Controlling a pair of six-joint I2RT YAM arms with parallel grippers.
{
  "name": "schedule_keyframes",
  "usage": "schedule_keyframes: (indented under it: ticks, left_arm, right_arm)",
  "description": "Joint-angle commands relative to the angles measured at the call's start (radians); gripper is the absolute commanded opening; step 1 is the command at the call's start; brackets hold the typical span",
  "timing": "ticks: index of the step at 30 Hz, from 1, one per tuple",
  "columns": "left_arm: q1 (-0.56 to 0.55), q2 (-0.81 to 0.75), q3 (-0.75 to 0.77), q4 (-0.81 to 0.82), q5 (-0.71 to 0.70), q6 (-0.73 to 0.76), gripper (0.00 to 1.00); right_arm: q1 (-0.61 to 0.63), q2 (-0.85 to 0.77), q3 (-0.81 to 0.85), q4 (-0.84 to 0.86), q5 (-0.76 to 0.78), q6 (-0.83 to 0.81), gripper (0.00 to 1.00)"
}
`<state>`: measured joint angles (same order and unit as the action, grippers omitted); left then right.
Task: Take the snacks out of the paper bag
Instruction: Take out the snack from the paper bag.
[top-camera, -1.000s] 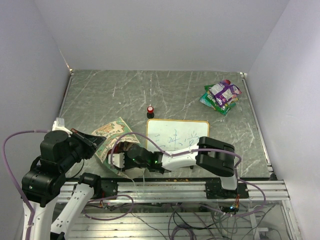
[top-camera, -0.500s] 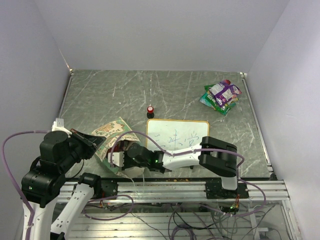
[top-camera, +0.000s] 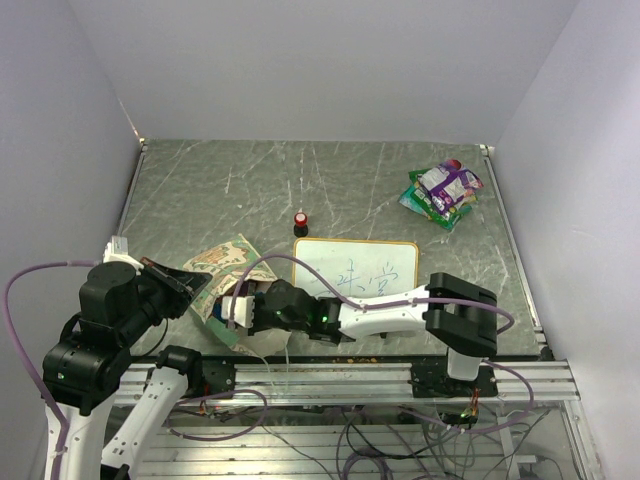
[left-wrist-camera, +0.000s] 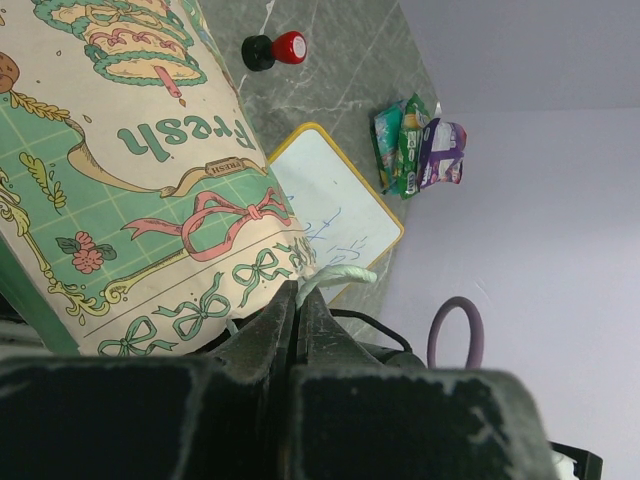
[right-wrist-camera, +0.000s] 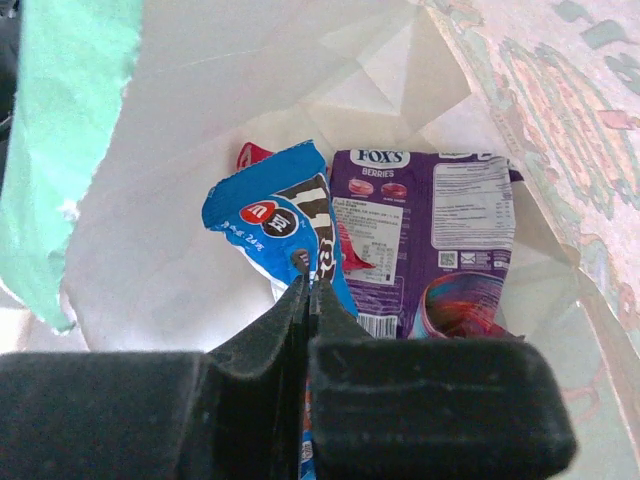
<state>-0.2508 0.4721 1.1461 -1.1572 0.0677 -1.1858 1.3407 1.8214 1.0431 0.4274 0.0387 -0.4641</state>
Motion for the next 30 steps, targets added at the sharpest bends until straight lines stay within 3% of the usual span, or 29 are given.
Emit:
schedule_keyframes:
  ticks: [1,16,30]
  left_arm:
    - [-0.004,-0.003,-0.003,0.012,-0.005,0.014,0.07]
    - [-0.004,0.008,0.003,0.006,-0.006,0.006,0.07]
    - [-0.004,-0.028,0.001,-0.016,-0.053,-0.024,0.07]
  right_arm:
    - [-0.006,-0.076,-0.034,-0.004,0.006,0.019,0.0]
    - [-0.009,-0.181,-0.111,-0.052,-0.038,0.074,0.0]
    - [-0.009,-0.321,-0.104,-0.236,-0.106,0.138,0.0]
